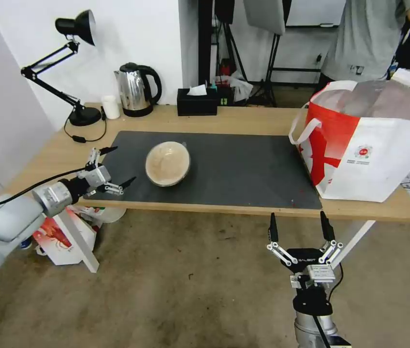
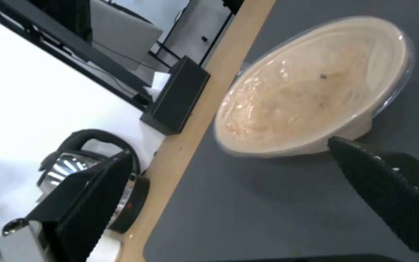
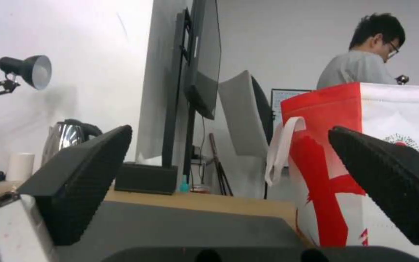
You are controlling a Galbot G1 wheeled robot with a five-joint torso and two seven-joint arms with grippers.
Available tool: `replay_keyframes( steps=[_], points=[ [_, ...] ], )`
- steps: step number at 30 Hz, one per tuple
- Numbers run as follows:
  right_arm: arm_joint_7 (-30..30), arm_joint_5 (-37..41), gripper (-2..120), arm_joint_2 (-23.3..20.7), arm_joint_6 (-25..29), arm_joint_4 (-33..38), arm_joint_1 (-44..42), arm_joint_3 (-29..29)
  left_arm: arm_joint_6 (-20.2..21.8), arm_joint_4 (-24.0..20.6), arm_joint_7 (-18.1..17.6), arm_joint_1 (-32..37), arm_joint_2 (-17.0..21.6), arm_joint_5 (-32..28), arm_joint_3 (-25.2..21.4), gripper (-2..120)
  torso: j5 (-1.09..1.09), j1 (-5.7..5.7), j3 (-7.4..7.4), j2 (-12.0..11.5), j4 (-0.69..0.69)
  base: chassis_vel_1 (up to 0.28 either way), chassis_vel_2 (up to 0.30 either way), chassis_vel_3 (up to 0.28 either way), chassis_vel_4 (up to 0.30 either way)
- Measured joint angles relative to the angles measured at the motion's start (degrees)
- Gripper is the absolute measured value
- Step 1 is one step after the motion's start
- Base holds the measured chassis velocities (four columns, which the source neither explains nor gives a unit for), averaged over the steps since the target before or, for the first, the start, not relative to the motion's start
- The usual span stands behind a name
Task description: Pick up the trash from the table and place it into the takeout bag.
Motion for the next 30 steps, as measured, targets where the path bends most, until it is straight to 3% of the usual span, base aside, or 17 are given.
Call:
replay_keyframes(
  steps=[30],
  points=[
    [0.0,0.0,100,0.0,0.0,0.0,0.0,0.0,0.2,3.5,1.0,-9.8,-3.3,0.5,11.7,100,0.00,0.00,0.00,0.0,0.00,0.000,0.000,0.000,0.000]
  ],
)
